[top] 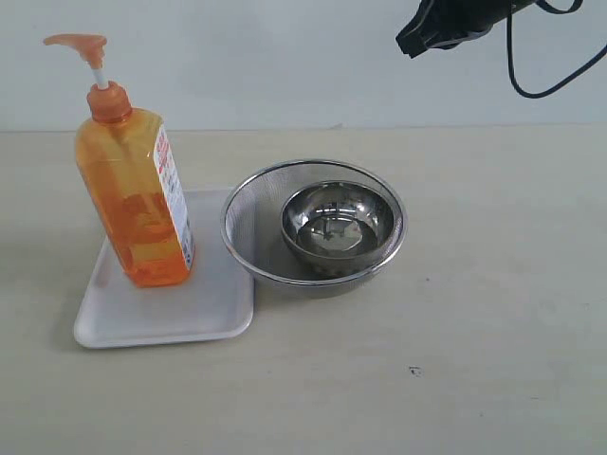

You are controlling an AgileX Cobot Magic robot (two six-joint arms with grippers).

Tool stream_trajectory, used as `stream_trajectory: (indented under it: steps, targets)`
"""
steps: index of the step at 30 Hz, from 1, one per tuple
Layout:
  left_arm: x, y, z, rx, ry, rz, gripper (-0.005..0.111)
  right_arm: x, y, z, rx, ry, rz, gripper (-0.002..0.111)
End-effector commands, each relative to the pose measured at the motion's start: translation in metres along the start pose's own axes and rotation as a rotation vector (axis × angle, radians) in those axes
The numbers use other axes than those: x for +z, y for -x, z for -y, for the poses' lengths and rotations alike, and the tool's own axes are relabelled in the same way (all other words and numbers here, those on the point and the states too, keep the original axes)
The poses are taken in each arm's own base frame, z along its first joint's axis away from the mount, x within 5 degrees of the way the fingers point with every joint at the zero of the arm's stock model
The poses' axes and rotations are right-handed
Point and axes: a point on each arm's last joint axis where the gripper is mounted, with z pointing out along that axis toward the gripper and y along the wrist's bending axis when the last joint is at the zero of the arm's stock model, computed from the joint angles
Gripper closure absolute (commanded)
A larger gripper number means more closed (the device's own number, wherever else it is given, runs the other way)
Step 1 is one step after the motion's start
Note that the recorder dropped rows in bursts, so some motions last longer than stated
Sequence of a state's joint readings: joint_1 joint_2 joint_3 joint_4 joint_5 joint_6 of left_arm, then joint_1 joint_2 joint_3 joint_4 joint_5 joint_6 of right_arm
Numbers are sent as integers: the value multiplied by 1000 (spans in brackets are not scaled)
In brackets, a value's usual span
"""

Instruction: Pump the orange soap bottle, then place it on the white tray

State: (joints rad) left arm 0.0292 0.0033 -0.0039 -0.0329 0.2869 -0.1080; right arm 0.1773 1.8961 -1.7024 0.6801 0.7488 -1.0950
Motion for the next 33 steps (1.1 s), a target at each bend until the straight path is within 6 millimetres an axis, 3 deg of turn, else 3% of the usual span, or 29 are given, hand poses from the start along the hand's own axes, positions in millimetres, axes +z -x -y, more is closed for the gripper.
stream_trajectory:
  steps: [1, 33]
  targets:
    - [0, -1, 2, 55, -24, -1, 102, -7, 3, 2, -4, -17, 15, 108]
    - [0, -1, 2, 63, -22, -1, 102, -7, 4, 3, -4, -27, 20, 108]
